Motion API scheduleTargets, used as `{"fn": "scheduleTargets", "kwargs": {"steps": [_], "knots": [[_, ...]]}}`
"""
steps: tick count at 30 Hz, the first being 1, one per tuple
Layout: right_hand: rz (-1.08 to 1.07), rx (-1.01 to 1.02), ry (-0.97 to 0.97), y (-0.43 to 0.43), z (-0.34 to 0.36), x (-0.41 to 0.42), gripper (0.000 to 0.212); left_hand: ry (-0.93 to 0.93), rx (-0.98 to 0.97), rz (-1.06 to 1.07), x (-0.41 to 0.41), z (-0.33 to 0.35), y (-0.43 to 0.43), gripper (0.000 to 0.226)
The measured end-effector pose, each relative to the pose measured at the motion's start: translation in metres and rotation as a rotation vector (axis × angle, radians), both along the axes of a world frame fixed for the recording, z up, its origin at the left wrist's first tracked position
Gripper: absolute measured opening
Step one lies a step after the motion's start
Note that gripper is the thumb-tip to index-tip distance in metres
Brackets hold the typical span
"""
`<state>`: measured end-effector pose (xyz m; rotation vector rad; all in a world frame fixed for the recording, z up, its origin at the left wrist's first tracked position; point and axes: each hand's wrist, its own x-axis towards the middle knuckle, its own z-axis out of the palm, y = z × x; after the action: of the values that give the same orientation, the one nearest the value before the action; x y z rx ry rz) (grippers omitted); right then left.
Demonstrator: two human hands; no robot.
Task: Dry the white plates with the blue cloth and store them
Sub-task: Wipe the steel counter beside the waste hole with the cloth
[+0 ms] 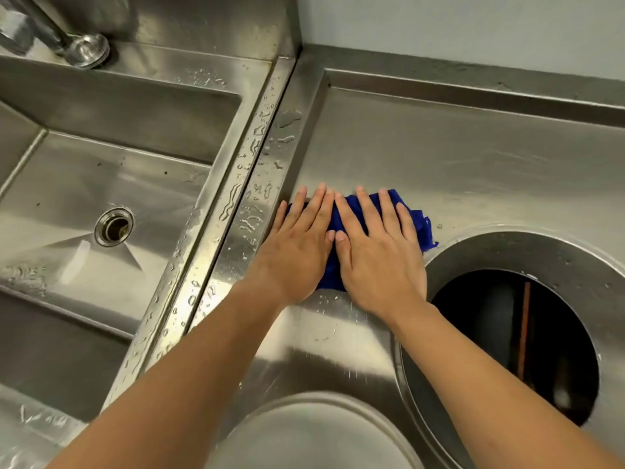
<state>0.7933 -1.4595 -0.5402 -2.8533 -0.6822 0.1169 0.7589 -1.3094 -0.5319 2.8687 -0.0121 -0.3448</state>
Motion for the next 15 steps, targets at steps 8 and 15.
{"fn": "scheduleTargets", "kwargs": {"steps": [8,15], "knots": [[0.147,-0.024,0.044,-0.016,0.000,-0.059,0.058,0.143,0.051,-0.072,-0.063,0.013,0.006,0.065],[0.241,0.047,0.151,-0.030,-0.002,-0.086,0.061,0.200,0.043,-0.093,-0.096,0.015,0.012,0.071]]}}
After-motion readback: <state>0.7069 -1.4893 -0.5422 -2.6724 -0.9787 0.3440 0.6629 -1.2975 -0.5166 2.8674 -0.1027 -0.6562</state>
